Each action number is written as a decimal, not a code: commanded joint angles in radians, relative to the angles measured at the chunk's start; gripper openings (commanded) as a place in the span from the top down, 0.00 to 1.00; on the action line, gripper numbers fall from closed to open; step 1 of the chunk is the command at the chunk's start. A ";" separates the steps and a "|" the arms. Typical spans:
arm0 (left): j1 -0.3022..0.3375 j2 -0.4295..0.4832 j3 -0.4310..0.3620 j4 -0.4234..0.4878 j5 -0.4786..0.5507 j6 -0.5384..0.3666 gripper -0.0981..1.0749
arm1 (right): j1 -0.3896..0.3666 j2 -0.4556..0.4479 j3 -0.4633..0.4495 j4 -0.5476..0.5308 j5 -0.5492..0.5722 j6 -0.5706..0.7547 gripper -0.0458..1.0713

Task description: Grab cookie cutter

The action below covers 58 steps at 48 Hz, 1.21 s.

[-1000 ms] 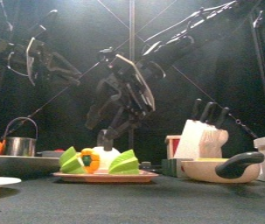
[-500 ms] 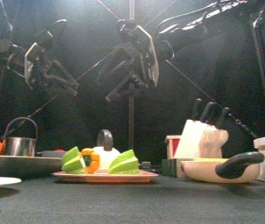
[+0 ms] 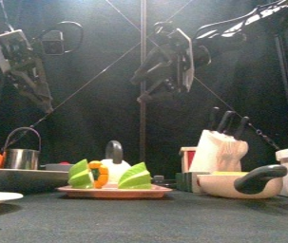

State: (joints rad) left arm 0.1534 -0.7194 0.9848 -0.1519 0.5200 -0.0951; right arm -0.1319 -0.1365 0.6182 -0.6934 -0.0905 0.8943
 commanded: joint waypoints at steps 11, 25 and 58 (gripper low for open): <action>0.000 -0.005 -0.064 -0.012 0.123 -0.054 0.23 | 0.000 -0.137 0.069 -0.055 -0.020 -0.006 0.08; 0.014 0.000 -0.100 0.224 0.299 -0.278 0.23 | 0.038 -0.316 0.212 -0.120 -0.051 -0.005 0.08; -0.307 0.084 -0.063 0.634 0.316 -0.769 0.23 | 0.052 -0.428 0.341 -0.107 -0.190 -0.003 0.08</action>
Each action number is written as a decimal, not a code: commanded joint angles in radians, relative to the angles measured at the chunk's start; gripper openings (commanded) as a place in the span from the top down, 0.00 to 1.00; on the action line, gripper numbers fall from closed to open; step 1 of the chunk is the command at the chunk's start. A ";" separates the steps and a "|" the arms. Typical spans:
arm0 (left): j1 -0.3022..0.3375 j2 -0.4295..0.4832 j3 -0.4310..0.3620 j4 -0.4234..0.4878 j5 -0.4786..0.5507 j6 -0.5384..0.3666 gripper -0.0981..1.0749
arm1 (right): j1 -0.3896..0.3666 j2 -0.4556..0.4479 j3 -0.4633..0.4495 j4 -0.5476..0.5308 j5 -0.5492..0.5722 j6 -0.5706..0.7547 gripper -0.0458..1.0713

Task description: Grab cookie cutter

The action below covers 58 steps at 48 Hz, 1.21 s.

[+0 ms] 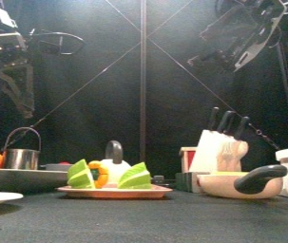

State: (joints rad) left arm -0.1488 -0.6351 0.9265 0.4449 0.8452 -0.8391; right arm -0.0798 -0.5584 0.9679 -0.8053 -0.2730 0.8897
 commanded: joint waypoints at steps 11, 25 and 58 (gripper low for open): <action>-0.009 0.005 0.049 0.055 -0.104 -0.112 0.23 | 0.000 -0.006 -0.009 0.005 -0.014 0.000 0.08; -0.012 0.055 0.067 0.058 -0.198 -0.124 0.23 | -0.002 -0.006 -0.005 0.005 -0.014 0.000 0.08; -0.002 0.086 0.103 0.086 -0.202 -0.126 0.25 | -0.002 -0.006 0.003 0.006 -0.014 0.002 0.08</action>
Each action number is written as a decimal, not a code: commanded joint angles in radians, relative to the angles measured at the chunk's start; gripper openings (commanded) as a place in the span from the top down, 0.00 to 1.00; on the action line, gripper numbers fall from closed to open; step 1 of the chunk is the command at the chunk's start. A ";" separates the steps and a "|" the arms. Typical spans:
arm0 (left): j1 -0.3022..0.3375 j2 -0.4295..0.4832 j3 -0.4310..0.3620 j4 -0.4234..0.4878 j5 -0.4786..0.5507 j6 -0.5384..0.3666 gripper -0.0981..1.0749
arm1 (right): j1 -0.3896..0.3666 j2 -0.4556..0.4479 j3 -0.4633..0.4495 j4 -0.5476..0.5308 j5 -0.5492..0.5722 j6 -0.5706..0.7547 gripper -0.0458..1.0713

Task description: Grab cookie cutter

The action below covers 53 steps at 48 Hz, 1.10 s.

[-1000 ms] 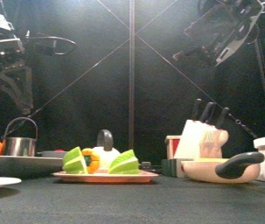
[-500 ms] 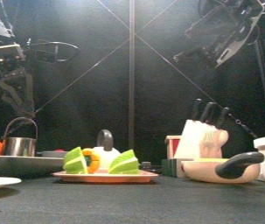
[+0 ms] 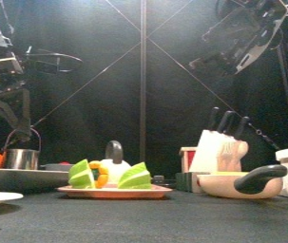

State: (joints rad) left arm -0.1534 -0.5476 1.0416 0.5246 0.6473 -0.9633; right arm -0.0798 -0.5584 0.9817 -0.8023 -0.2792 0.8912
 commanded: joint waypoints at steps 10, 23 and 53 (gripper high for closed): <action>0.002 -0.002 -0.012 0.005 -0.005 0.000 0.34 | -0.003 -0.006 -0.011 0.014 -0.008 0.000 0.08; 0.002 -0.011 -0.021 -0.023 -0.038 0.008 0.48 | -0.003 -0.006 -0.009 0.014 -0.008 0.000 0.08; 0.002 -0.034 -0.031 -0.025 -0.091 0.008 0.48 | -0.003 -0.006 -0.003 0.014 -0.008 0.003 0.08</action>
State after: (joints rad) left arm -0.1519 -0.5783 1.0370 0.4985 0.5737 -0.9572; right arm -0.0813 -0.5568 0.9879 -0.7915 -0.2792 0.8912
